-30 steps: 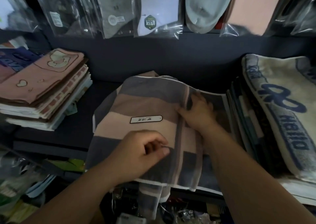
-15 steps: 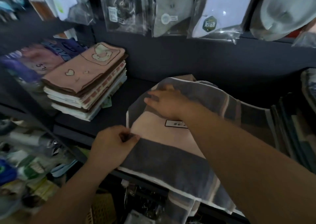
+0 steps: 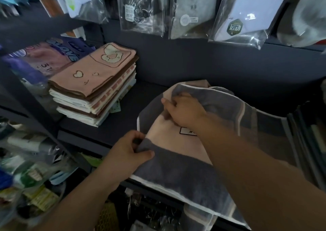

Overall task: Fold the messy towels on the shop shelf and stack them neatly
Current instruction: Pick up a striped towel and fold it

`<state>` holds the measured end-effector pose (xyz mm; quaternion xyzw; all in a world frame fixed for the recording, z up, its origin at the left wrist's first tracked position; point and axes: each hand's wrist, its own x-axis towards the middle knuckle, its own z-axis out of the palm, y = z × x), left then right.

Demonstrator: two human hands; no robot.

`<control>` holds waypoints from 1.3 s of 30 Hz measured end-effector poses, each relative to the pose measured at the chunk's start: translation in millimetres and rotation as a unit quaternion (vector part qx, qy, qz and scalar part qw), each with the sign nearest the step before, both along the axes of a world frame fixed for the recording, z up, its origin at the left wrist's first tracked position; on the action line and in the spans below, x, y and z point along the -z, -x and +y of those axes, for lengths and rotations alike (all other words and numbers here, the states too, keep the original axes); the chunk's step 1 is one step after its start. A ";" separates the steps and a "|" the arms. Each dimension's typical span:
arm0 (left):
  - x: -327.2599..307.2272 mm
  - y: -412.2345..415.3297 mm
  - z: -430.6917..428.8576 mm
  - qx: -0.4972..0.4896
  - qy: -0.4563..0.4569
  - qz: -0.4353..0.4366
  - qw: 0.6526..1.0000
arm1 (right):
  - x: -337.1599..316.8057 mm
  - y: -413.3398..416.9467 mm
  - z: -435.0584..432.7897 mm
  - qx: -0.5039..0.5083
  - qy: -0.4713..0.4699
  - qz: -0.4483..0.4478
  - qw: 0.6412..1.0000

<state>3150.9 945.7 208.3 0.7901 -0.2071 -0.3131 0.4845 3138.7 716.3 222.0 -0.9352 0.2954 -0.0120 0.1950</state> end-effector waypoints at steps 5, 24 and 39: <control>-9.9 2.9 4.0 0.028 0.014 0.041 0.999 | -1.6 17.3 6.7 0.058 -0.038 -0.171 0.983; -30.6 -96.9 70.9 -0.133 -0.063 -0.306 0.941 | -39.3 -74.7 64.8 -0.146 -0.165 -0.175 0.960; -19.3 14.7 11.6 0.091 -0.003 -0.440 0.893 | 31.2 62.7 -37.7 0.189 -0.161 -0.332 0.910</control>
